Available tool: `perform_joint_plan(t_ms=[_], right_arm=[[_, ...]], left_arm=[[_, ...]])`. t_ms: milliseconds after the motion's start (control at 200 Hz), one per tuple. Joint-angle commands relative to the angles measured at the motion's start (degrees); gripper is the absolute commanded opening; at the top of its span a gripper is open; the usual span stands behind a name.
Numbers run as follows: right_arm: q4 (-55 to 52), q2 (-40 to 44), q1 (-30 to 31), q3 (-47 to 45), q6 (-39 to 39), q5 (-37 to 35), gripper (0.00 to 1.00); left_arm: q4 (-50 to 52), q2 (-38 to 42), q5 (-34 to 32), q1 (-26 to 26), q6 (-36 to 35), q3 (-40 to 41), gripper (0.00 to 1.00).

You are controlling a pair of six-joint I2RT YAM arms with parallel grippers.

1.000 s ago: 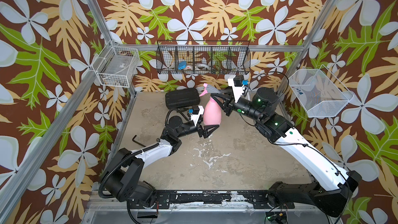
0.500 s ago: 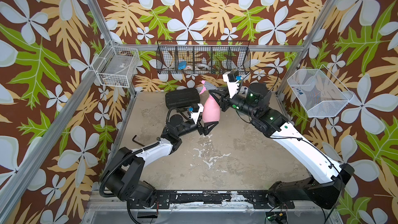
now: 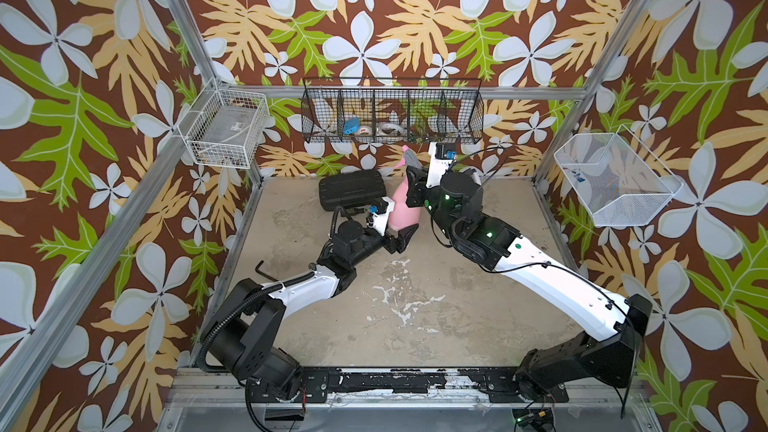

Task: Attach spray nozzles to spray bottles
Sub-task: Screw the spray nozzle on the spray bottle.

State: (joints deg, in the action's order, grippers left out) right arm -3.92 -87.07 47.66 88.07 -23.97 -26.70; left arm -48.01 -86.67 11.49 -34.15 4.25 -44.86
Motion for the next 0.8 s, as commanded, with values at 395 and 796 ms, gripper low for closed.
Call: perform_joint_plan(t_ms=[395,796], right_arm=[[-27.35,-8.70,2.53,10.22,-12.07,-10.06,0.00],[-24.32,-5.50,2.57,9.42,-2.79,-5.10,0.19]], left_arm=[[-18.34,-0.25,-8.60,-0.92,-1.76,0.56,0.50],[-31.15,-2.85,-0.59,-0.92,2.68,4.21,0.50]])
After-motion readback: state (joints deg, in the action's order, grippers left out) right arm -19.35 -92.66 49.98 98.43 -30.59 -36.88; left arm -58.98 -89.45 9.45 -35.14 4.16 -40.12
